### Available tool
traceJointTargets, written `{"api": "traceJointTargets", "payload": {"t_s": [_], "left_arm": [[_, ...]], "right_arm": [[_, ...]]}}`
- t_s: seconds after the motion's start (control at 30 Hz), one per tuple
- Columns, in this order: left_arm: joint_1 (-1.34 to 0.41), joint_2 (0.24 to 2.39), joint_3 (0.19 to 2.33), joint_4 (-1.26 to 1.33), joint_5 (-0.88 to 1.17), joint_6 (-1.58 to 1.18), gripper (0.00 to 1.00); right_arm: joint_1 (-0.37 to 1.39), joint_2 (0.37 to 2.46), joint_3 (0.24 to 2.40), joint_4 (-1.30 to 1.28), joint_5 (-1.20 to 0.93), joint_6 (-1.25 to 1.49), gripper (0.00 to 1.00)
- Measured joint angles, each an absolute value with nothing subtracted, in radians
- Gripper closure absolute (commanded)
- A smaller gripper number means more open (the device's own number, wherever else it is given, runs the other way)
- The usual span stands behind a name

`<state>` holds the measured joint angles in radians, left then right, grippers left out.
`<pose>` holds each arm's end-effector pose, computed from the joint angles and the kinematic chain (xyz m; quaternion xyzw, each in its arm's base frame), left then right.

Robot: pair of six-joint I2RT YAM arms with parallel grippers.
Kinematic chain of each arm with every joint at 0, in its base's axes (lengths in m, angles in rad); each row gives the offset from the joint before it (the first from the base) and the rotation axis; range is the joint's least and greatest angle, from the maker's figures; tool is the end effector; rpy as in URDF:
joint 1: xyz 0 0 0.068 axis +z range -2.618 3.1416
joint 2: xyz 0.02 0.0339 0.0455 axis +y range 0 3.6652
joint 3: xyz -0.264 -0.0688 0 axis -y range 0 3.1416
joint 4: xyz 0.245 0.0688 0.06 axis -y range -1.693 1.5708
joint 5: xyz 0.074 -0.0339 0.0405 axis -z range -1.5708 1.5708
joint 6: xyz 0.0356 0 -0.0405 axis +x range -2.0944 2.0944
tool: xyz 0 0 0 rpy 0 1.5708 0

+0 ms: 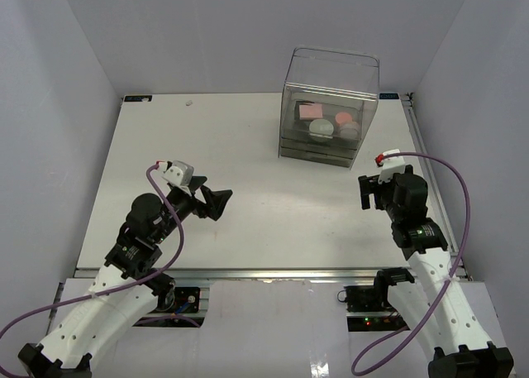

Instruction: Organize the makeup

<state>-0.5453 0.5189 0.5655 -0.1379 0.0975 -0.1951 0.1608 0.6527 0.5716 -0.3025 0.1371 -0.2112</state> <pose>0.1193 -0.0764 0.3058 0.1609 0.7208 -0.2772 0.6147 0.1594 0.0209 0.2729 -0.1153 0.8198 -0.0708 0.5564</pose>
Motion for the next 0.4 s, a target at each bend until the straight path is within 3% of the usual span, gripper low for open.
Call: {"api": "traceJointTargets", "payload": {"t_s": [0.4], "left_arm": [[-0.545,0.512,0.566,-0.135,0.117,-0.195,0.02]], "right_arm": [[0.157,0.688,0.571,-0.279,0.169,-0.185,0.1]]}}
